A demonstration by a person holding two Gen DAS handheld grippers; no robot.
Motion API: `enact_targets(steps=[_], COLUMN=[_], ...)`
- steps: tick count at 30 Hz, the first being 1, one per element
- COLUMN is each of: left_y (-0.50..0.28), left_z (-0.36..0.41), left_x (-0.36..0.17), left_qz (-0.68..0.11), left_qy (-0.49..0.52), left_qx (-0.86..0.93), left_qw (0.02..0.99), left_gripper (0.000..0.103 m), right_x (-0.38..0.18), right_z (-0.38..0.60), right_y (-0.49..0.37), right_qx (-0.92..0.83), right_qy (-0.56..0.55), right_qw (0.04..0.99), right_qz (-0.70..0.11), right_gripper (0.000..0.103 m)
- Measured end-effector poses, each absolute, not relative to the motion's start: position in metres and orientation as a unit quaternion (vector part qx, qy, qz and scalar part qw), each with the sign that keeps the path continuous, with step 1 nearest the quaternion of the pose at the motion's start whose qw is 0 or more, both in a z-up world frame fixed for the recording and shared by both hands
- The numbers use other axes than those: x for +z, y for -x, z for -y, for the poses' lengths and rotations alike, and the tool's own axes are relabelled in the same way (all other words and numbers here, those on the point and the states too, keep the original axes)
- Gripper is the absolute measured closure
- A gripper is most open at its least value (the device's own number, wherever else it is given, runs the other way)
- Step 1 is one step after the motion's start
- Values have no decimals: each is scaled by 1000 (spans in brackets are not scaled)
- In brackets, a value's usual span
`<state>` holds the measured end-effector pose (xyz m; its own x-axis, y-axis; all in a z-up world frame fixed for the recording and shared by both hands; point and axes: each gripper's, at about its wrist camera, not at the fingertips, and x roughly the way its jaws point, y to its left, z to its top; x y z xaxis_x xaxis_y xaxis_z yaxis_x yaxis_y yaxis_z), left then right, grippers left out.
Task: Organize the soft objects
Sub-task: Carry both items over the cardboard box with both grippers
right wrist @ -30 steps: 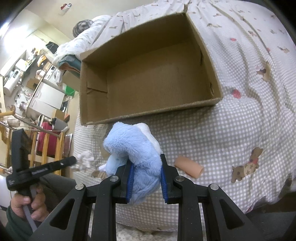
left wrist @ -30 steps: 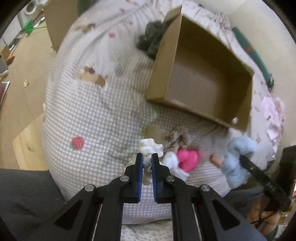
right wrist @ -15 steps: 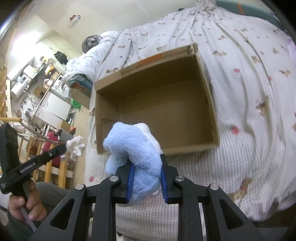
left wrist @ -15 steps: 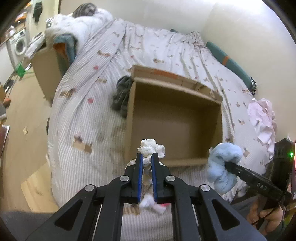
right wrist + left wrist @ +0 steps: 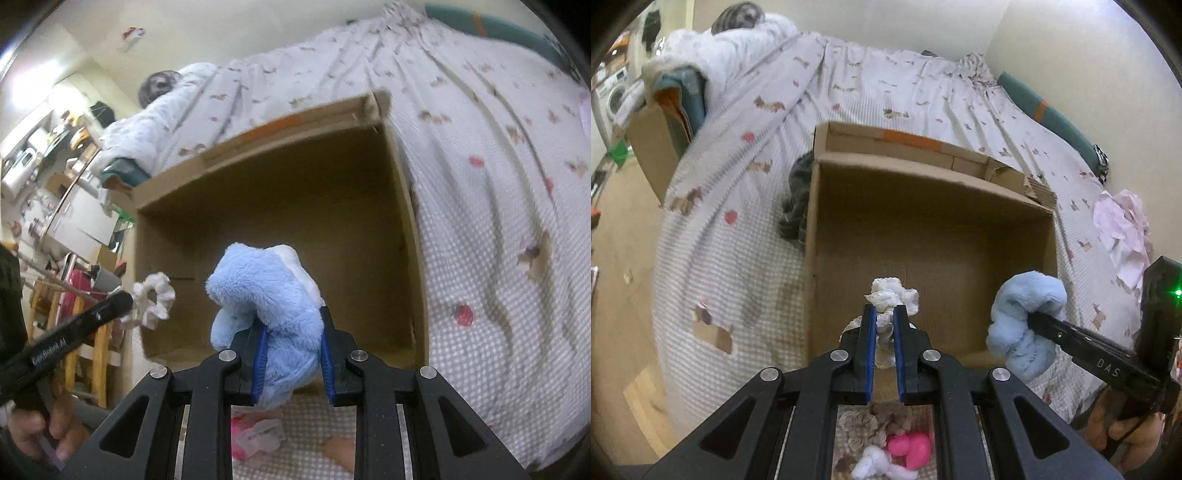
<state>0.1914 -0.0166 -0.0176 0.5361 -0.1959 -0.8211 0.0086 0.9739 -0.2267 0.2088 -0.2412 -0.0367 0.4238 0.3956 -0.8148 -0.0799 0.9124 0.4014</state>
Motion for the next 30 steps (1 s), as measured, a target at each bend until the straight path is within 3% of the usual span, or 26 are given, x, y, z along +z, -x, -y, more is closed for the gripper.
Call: enact_targets(steps=[26, 30], left_y=[-196, -196], left_z=[36, 38], left_x=[-48, -51], left_qz=[-486, -496], left_qy=[59, 53], left_qx=[-73, -78], left_qw=[869, 863], left_gripper=[94, 89], right_x=[-70, -71], right_z=[216, 212], right_y=[-233, -237], right_qx=[101, 98], right_qy=[-104, -106], right_qw=[819, 818], right_qz=[-555, -556], right_gripper=[74, 73])
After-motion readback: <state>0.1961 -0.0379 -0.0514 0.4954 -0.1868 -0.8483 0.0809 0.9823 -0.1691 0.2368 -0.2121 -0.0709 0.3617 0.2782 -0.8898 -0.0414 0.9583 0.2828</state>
